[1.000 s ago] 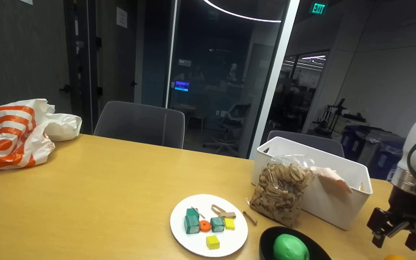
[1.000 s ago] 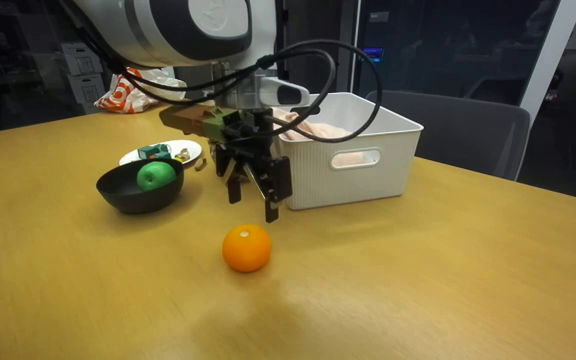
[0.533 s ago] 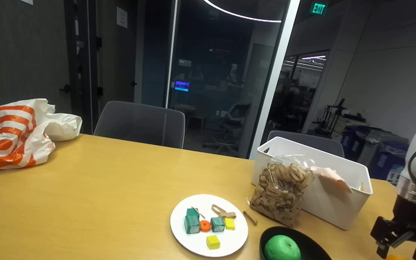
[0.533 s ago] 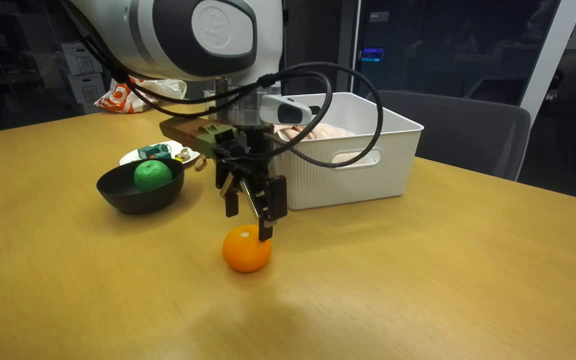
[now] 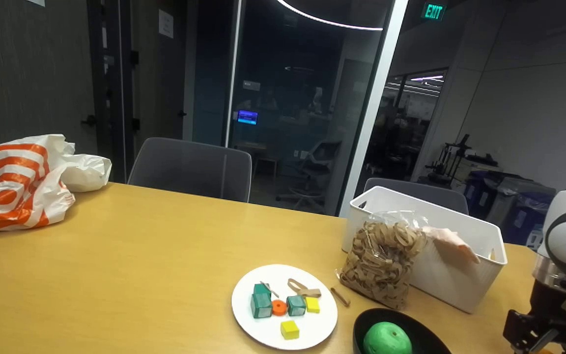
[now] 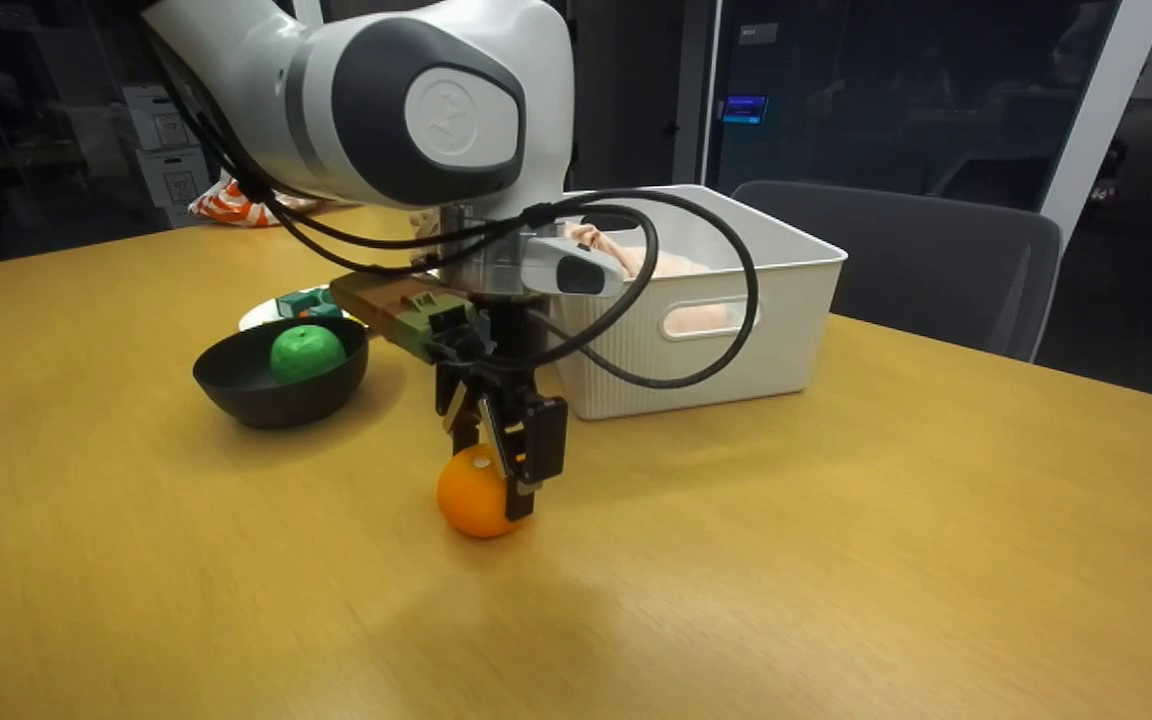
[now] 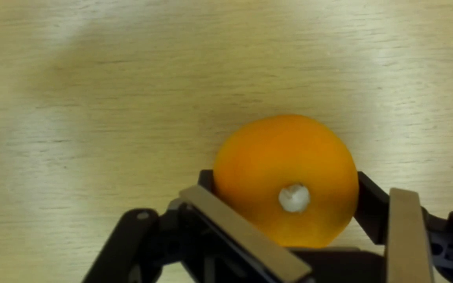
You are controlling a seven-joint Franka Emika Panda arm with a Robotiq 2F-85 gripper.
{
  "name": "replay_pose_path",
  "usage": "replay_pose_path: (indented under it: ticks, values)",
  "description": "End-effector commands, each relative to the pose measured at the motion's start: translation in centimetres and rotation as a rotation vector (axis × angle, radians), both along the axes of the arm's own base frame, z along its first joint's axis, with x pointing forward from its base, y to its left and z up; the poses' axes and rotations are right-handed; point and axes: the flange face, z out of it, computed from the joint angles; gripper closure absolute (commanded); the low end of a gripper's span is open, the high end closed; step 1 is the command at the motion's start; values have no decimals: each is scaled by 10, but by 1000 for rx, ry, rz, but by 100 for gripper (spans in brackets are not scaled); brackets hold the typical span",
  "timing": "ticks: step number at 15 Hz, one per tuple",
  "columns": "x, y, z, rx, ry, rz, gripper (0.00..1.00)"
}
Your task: Pick up the black bowl and pour all its contents onto the white paper plate, pick up the orange and green apple toys and put them into the black bowl one by one
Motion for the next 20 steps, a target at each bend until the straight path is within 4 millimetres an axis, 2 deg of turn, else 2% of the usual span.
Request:
replay_pose_path:
  ticks: [1,4,8,11,14,17,20]
  values:
    - [2,2,4,2,-7,-14,41]
    - [-1,9,20,-4,-24,6,41]
    - [-5,42,61,-22,-97,112,41]
    - [-12,85,91,-11,-132,250,41]
    - [-22,139,107,22,-176,419,41]
    - [-33,188,109,85,-192,571,41]
    - [-47,224,98,141,-178,692,41]
